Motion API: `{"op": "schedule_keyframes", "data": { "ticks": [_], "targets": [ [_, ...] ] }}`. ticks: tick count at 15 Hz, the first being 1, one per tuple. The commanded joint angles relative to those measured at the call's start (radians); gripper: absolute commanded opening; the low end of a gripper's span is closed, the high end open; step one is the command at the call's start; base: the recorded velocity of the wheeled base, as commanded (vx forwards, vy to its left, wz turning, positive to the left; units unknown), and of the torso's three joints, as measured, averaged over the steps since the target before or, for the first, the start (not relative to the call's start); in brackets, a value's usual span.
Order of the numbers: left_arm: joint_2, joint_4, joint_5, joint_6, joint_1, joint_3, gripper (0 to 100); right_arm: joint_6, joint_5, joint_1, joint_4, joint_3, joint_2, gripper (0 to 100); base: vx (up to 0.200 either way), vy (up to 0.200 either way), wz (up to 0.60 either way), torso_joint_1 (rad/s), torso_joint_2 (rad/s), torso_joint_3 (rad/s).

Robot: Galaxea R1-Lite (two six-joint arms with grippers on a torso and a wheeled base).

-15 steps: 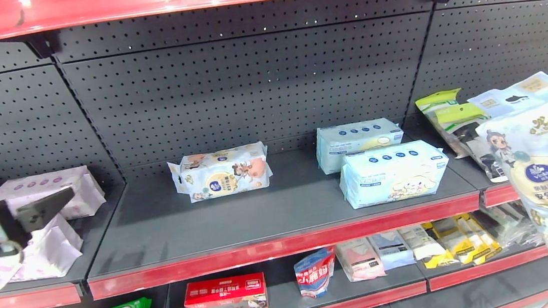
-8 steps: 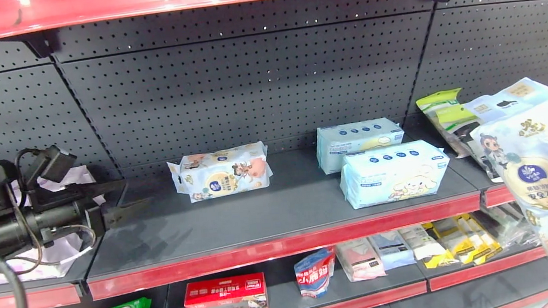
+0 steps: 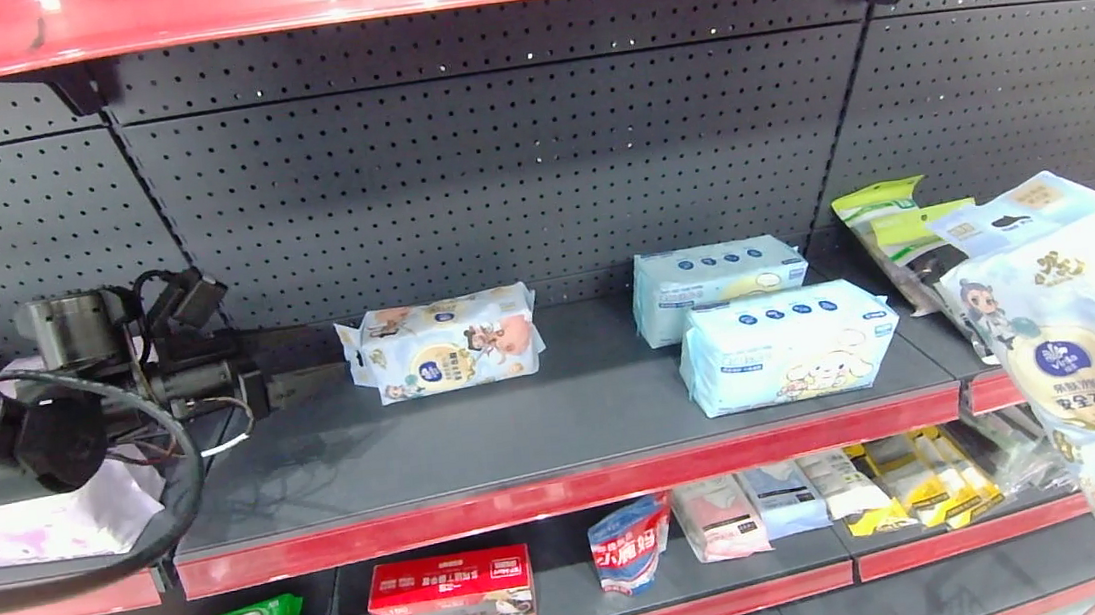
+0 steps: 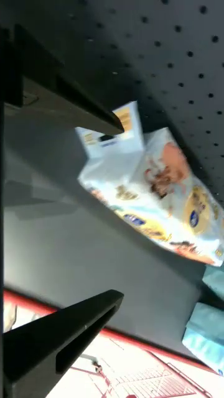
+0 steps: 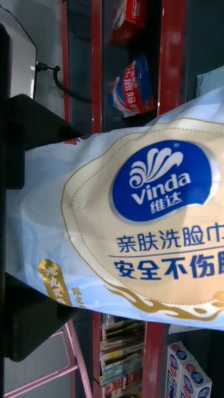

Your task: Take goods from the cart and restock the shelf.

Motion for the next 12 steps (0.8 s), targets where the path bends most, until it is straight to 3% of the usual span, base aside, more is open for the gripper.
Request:
{"op": "schedule_keyframes", "data": {
  "ticks": [1,10,12],
  "targets": [
    [0.067,0.0,-0.003,0.002,-0.027,-0.059,100,0.0,0.0,0.001,-0.001,0.001,0.001,0,0.0,0.0,0.0,0.0,0.0,0.0],
    [0.182,-0.001,-0.03,0.003,-0.027,-0.212,100,0.0,-0.003,-0.003,-0.001,0.022,0.003,0,0.0,0.0,0.0,0.0,0.0,0.0],
    [0.222,0.0,-0.053,0.022,-0.025,-0.265,100,0.0,-0.001,-0.005,-0.001,0.021,0.003,0,0.0,0.0,0.0,0.0,0.0,0.0]
  ]
}}
